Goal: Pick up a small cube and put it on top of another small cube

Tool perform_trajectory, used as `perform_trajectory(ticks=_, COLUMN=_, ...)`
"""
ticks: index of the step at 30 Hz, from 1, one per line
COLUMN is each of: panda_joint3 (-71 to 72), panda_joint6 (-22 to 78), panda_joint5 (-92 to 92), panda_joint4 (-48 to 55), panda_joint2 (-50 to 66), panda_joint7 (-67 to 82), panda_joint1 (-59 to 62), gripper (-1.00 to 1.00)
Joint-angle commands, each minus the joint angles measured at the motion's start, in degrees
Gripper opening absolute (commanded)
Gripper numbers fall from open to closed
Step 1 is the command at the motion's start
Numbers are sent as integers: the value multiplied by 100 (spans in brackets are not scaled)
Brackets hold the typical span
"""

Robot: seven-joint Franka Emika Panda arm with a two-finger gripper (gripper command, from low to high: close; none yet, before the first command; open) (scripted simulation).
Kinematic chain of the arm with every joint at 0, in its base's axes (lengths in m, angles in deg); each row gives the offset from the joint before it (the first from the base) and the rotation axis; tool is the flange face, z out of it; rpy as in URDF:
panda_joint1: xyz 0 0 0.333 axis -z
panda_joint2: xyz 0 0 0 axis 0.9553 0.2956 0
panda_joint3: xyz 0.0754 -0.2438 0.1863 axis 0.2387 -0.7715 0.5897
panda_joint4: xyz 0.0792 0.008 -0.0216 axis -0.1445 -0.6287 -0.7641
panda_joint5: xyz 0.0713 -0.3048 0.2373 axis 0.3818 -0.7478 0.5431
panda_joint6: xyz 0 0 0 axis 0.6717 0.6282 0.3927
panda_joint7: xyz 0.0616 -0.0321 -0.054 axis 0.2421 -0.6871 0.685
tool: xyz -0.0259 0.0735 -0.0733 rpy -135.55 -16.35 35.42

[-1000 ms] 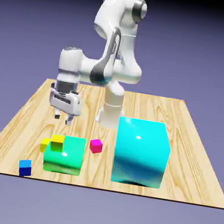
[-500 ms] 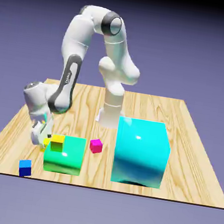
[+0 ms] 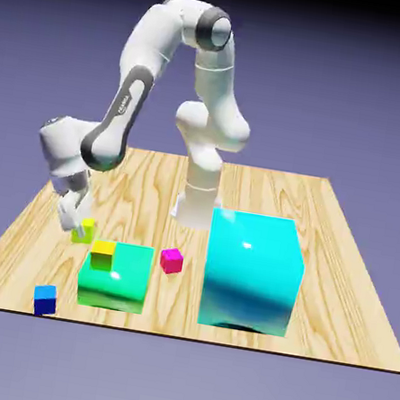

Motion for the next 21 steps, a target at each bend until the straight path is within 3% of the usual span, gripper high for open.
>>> perform_trajectory(ticks=1, panda_joint3=2, panda_joint6=-18, panda_joint5=-78, panda_joint4=-208, panda_joint2=-205, panda_joint7=-130, panda_joint1=-97, gripper=-100)
perform_trajectory(ticks=12, panda_joint3=111, panda_joint6=-431, panda_joint5=-1042, panda_joint4=-2274, panda_joint2=-2071, panda_joint7=-1897, panda_joint1=-1845, gripper=-100)
perform_trajectory(ticks=21, panda_joint3=660, panda_joint6=-1854, panda_joint5=614, panda_joint4=-2241, panda_joint2=-500, panda_joint7=-724, panda_joint1=-1929, gripper=-100)
